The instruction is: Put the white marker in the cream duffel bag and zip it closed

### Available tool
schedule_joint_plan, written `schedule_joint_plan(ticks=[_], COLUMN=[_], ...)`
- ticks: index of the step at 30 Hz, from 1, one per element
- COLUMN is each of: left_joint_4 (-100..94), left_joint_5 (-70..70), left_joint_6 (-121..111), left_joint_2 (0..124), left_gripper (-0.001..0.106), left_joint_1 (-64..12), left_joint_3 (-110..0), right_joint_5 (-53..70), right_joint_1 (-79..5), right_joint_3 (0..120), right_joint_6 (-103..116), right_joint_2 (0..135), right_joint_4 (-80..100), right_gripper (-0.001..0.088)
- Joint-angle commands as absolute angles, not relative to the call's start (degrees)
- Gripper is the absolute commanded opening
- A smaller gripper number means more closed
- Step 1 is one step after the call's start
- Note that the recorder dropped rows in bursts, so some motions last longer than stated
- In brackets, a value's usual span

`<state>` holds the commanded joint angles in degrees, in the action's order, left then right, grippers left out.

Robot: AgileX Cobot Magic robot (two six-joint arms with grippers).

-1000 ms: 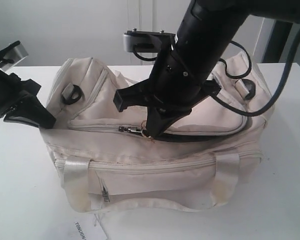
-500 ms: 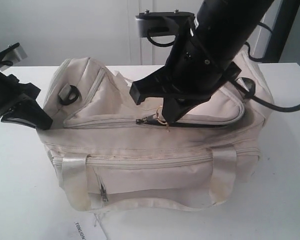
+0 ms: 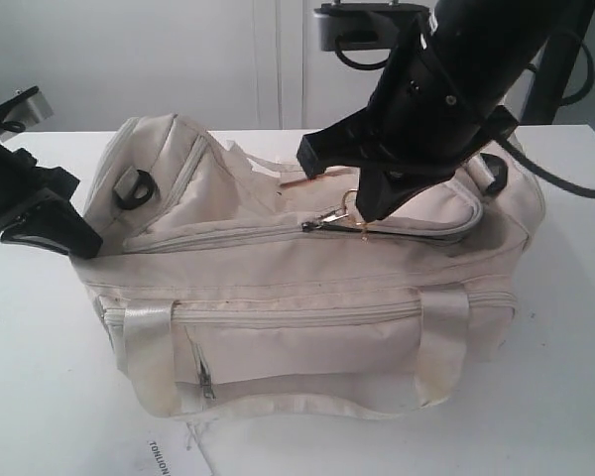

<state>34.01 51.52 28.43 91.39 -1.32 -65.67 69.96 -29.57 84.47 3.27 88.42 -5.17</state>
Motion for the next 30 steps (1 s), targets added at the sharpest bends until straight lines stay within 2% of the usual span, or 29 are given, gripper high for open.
schedule_joint_plan(ticks=[21,30], left_joint_4=[33.8,33.7], left_joint_5=[51.4,51.4], left_joint_6=[28.4,28.4], left_joint_2=[91.4,91.4], left_gripper=[0.000,0.000], left_joint_1=[-1.3,-1.3], left_joint_3=[-65.7,-65.7], right_joint_5=[70.0,70.0], right_joint_1=[-19.1,-16.1], right_joint_3=[84.2,79.3], right_joint_6=[2.8,3.4], right_joint_2=[82.5,81.0], right_joint_4=[-2.4,0.7], right_gripper=[0.0000,0.0000])
